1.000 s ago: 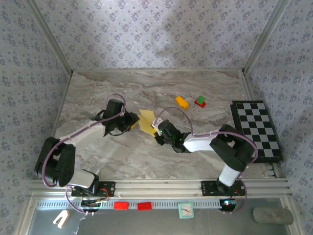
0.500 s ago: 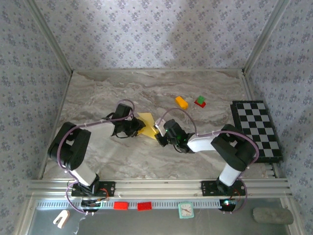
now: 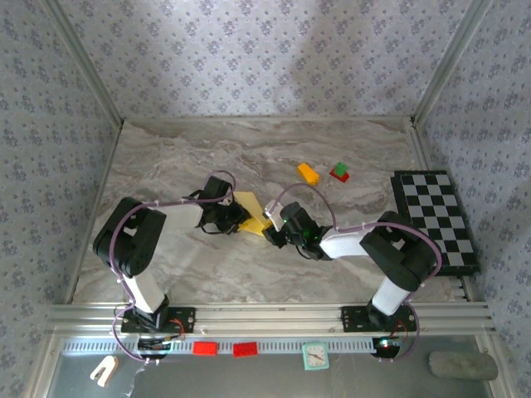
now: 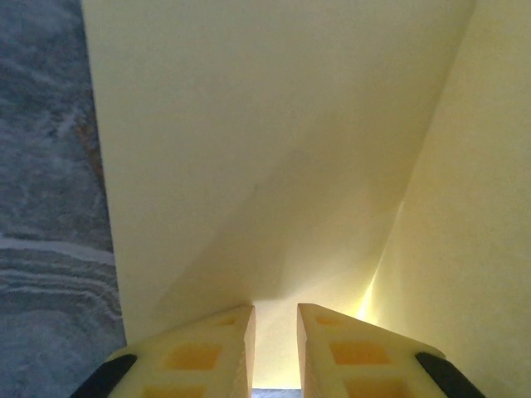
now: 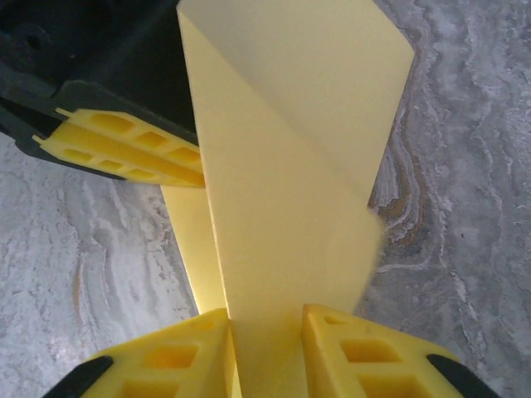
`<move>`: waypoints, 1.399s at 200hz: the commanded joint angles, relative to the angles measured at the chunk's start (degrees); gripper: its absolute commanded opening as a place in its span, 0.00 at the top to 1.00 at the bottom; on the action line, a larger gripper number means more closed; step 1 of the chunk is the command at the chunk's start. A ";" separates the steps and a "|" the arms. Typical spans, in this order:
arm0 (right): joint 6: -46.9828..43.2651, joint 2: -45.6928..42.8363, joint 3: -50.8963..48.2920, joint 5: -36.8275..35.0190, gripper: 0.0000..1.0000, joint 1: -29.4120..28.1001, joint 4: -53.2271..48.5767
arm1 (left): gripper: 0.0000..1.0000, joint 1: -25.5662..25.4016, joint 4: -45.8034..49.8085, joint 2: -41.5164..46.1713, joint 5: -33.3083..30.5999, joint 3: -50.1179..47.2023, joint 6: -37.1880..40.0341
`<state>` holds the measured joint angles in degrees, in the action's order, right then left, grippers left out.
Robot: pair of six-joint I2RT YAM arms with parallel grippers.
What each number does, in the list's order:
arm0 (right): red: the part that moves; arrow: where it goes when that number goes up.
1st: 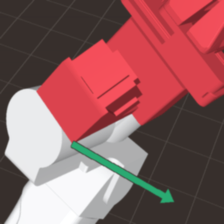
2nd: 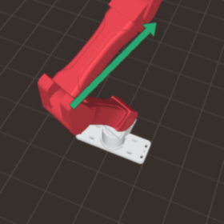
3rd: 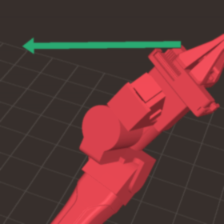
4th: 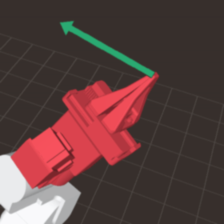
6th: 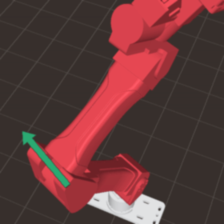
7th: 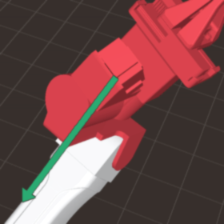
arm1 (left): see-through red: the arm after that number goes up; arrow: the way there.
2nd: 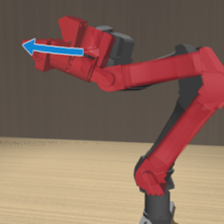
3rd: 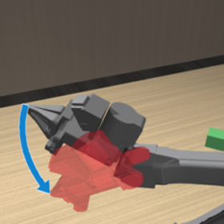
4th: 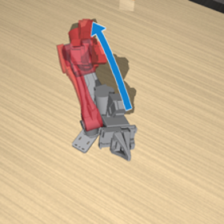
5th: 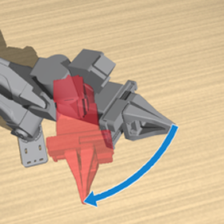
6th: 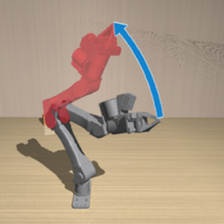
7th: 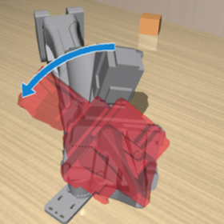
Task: Fold a paper plane with a square sheet of paper (pick it up from the middle)
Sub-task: Fourth fold the wing at the center of the table.
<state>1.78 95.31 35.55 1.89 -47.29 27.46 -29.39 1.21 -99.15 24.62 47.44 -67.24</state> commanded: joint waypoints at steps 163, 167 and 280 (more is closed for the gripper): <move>-2.53 4.45 4.48 -1.81 0.82 -1.79 -2.86 | 0.80 -0.42 5.59 0.66 -2.49 1.30 1.59; -2.36 4.53 4.52 -1.49 0.83 -1.72 -2.85 | 0.80 -0.43 5.70 0.84 -2.62 1.34 1.67; 6.96 6.38 5.33 13.74 0.85 3.05 -4.00 | 0.82 -0.45 8.97 10.96 -7.10 -0.66 4.53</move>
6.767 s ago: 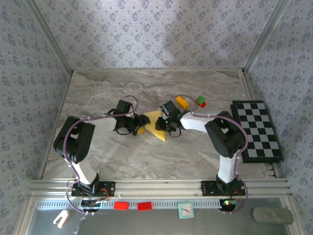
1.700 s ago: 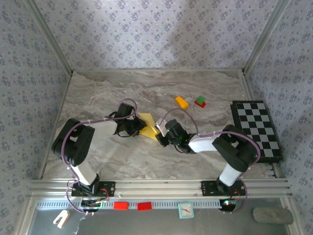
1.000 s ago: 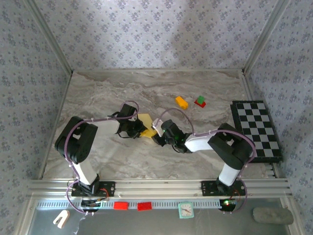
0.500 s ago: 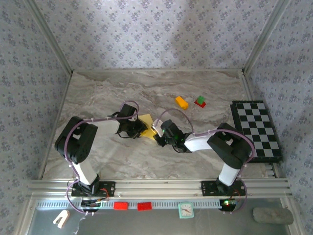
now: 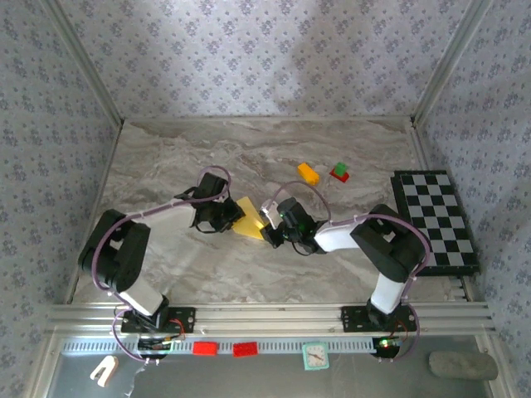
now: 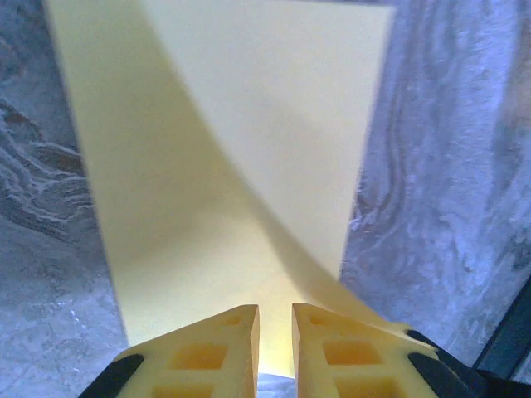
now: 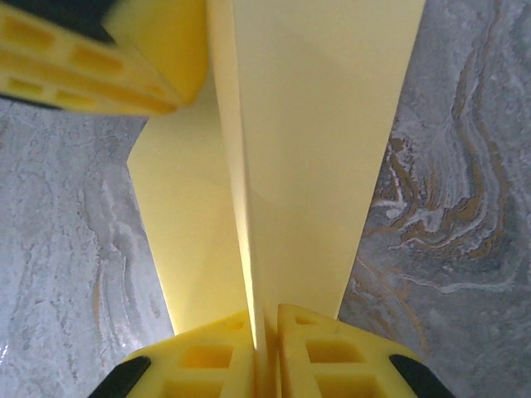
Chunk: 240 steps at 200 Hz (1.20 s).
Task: Fold a paper plane with a square sheet of paper (pick it up from the middle)
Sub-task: Fourth fold the wing at the center of the table.
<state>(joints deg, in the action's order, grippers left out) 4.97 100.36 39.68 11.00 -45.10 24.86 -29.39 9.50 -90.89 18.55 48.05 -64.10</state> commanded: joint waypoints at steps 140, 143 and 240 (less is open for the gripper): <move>7.62 -1.72 0.36 4.35 0.75 2.01 -4.54 | 0.80 -1.72 -4.24 -3.49 2.99 -2.09 0.55; 7.64 -1.99 0.36 4.11 0.75 1.88 -4.89 | 0.80 -1.77 -4.10 -3.59 2.90 -2.04 0.59; 5.23 -5.62 3.42 -7.40 0.70 -2.15 -17.75 | 0.81 -1.82 -1.22 -6.31 1.71 -1.03 0.46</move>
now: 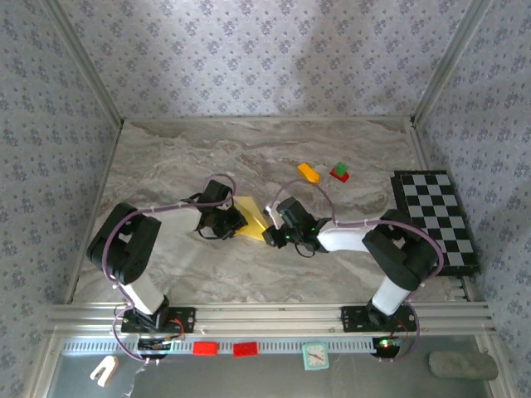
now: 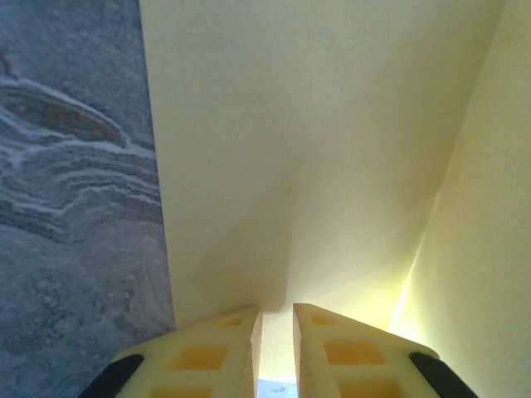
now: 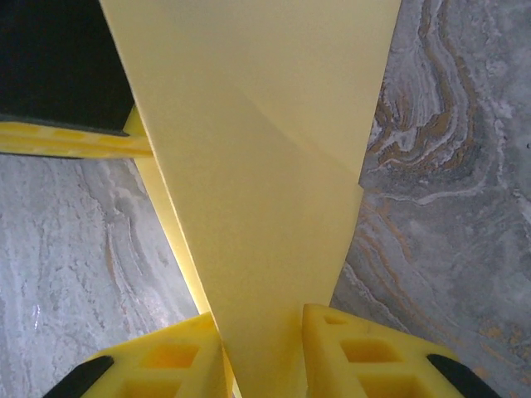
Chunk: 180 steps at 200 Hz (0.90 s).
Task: Fold a paper plane with a square sheet of paper (pick it up from the middle)
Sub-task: Fourth fold the wing at the center of the table.
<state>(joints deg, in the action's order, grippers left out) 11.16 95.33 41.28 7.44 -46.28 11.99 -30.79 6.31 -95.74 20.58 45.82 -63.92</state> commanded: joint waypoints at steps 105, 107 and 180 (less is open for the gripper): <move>1.25 -0.52 1.86 -3.52 0.82 -1.19 -4.75 | 0.81 -0.47 2.13 -1.12 -0.41 1.20 0.27; 1.39 -0.50 1.76 -3.36 0.82 -1.16 -4.64 | 0.81 -0.45 2.09 -1.11 -0.44 1.24 0.28; 5.89 0.13 -0.17 3.04 0.81 0.95 0.47 | 0.81 -0.50 1.77 -0.89 -0.33 1.20 0.02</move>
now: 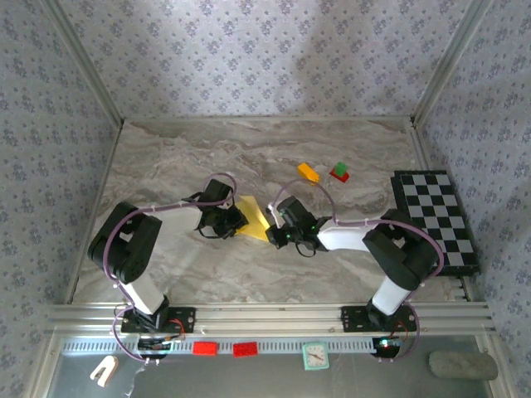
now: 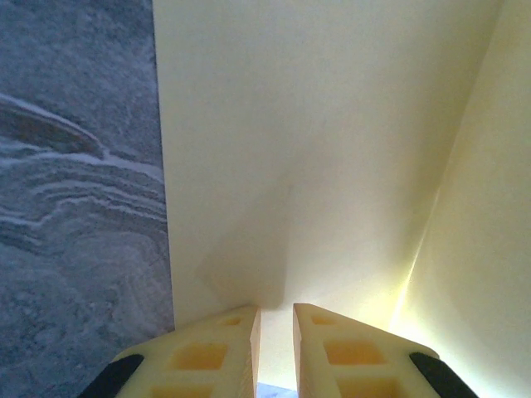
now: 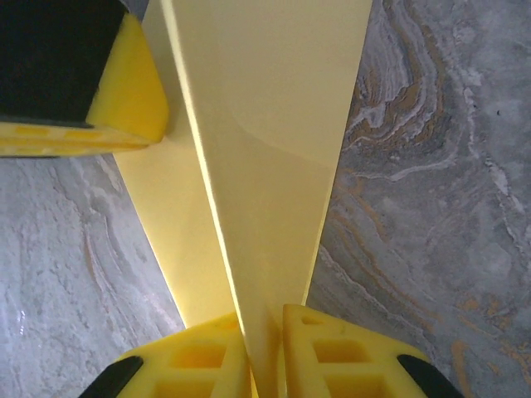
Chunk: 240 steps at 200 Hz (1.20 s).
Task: Fold a paper plane with a square sheet of paper (pick it up from the middle)
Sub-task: Fourth fold the wing at the center of the table.
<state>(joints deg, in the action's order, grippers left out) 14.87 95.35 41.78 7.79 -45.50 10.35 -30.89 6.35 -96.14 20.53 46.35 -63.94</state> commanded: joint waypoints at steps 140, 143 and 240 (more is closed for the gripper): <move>1.21 -3.29 0.75 -2.77 0.71 -1.57 -8.42 | 0.81 -0.40 1.63 -0.72 -0.32 0.46 0.05; 1.20 -3.28 0.77 -2.86 0.72 -1.65 -8.54 | 0.81 -0.37 1.65 -0.72 -0.32 0.45 0.05; 1.99 -1.06 1.33 1.54 0.83 -1.01 -7.35 | 0.81 -0.49 1.47 -0.73 -0.41 0.31 0.02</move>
<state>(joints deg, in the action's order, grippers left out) 15.73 93.01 41.85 6.85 -46.81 3.20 -30.89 6.35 -96.14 20.53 46.35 -63.94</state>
